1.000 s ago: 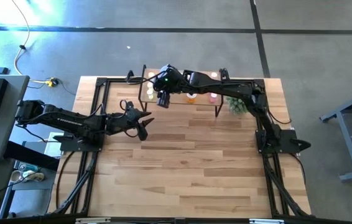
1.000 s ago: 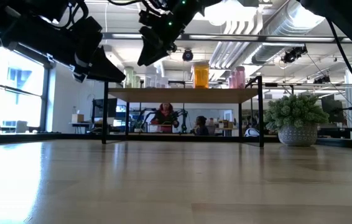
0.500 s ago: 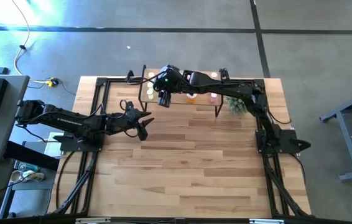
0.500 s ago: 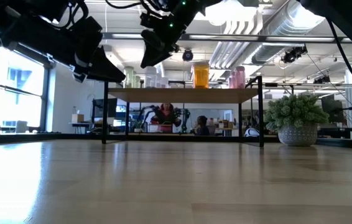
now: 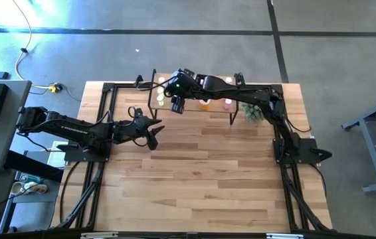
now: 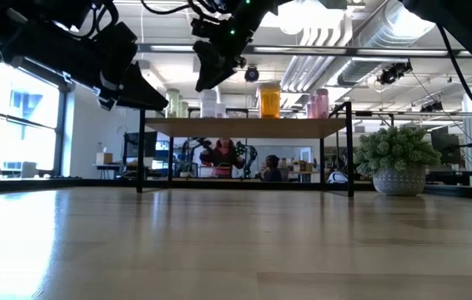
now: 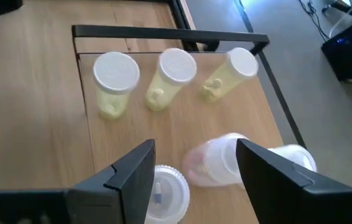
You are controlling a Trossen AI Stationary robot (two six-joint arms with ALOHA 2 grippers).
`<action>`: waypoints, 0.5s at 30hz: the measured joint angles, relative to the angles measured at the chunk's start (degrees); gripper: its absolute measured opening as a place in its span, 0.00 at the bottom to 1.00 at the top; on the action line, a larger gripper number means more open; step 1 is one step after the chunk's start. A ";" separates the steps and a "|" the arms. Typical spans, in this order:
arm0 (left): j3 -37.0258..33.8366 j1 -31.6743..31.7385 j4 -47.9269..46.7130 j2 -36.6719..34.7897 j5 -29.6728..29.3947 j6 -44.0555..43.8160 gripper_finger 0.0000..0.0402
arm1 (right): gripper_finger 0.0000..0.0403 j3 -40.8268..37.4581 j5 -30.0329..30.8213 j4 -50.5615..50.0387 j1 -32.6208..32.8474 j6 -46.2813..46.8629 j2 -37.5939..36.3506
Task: Pick and place medicine bottles onto shelf by color
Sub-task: Adjust the bottles on the shelf
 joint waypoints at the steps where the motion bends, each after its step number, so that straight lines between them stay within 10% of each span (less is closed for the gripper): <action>1: 0.00 0.00 0.00 0.00 0.00 0.00 0.33 | 0.54 0.41 0.08 -0.39 0.00 0.23 -0.02; 15: 0.00 0.00 -0.20 0.00 0.00 0.04 0.33 | 0.54 2.56 -0.98 2.72 -0.26 -2.06 -0.04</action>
